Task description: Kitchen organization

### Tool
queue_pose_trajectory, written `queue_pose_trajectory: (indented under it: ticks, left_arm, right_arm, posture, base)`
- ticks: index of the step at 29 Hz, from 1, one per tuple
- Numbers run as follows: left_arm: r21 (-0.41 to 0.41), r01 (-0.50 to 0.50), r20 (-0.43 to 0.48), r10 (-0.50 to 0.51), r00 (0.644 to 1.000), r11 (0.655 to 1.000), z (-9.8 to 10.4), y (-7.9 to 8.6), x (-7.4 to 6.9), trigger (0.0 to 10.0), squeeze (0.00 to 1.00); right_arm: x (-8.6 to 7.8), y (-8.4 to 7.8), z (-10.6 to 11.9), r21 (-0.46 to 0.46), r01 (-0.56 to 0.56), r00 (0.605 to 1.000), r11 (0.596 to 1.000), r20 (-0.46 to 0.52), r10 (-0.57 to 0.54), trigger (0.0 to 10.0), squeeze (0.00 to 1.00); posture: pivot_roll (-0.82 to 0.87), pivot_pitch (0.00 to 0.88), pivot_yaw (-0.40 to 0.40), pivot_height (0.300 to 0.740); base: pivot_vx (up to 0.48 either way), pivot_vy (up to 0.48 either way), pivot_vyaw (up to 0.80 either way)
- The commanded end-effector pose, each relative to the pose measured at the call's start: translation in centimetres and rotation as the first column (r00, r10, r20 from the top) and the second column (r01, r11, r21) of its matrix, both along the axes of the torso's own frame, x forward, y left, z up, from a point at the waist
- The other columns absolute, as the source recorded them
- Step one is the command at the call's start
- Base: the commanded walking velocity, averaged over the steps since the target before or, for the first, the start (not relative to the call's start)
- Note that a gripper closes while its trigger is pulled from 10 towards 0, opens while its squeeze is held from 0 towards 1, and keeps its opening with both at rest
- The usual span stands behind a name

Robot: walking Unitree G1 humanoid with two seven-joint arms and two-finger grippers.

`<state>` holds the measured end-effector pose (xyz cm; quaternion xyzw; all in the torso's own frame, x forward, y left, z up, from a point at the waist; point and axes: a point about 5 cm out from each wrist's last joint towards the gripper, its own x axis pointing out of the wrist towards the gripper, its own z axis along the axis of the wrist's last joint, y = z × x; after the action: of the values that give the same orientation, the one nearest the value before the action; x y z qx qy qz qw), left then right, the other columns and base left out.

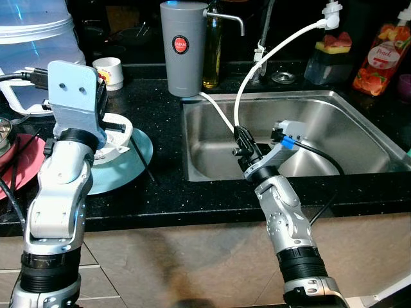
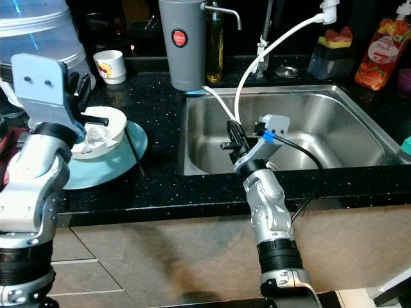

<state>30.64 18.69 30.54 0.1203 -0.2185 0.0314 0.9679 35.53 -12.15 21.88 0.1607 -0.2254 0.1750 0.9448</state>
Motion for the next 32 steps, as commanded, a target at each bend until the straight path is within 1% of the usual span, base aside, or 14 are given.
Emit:
queue_pose_trajectory:
  ticks: [1, 4, 7, 11, 27, 32]
  left_arm:
    - [0.006, 0.024, 0.014, -0.024, 1.000, 1.000, 0.5, -0.5, -0.2, 10.0, 0.00]
    - [0.005, 0.030, 0.014, -0.030, 0.999, 1.000, 0.5, -0.6, -0.2, 10.0, 0.00]
    - [0.018, 0.021, 0.023, -0.021, 1.000, 1.000, 0.7, -0.7, -0.3, 10.0, 0.00]
    - [0.016, 0.048, 0.024, -0.048, 0.999, 0.999, 0.8, -1.1, -0.3, 10.0, 0.00]
    - [0.000, 0.073, 0.013, -0.073, 0.997, 0.997, 1.0, -1.4, -0.3, 10.0, 0.00]
    - [0.000, 0.077, 0.010, -0.077, 0.997, 0.997, 1.0, -1.5, -0.3, 10.0, 0.00]
  right_arm:
    - [0.1, 0.1, -0.3, 0.004, -0.010, 1.000, 1.000, -0.017, 0.010, 10.0, 0.00]
    - [0.2, 0.1, -0.4, 0.004, -0.009, 1.000, 1.000, -0.018, 0.009, 10.0, 0.00]
    - [0.2, 0.0, -0.4, 0.005, -0.009, 1.000, 1.000, -0.017, 0.009, 10.0, 0.00]
    - [0.1, 0.1, -0.5, 0.008, -0.009, 1.000, 1.000, -0.018, 0.010, 10.0, 0.00]
    - [-0.1, 0.1, -0.6, 0.010, -0.008, 1.000, 1.000, -0.018, 0.008, 10.0, 0.00]
    - [-0.1, 0.1, -0.5, 0.011, -0.008, 1.000, 1.000, -0.018, 0.008, 10.0, 0.00]
  posture:
    - [0.15, 0.078, 0.030, 0.740]
    - [0.15, 0.077, 0.030, 0.740]
    - [0.15, 0.073, 0.030, 0.740]
    - [0.15, 0.065, 0.035, 0.740]
    - [0.15, 0.062, 0.039, 0.740]
    - [0.15, 0.067, 0.039, 0.740]
  base:
    - [0.000, 0.480, 0.00]
    - [0.000, 0.480, 0.00]
    - [0.000, 0.000, 0.00]
    - [0.000, 0.000, 0.00]
    - [0.000, 0.000, 0.00]
    - [0.000, 0.400, 0.00]
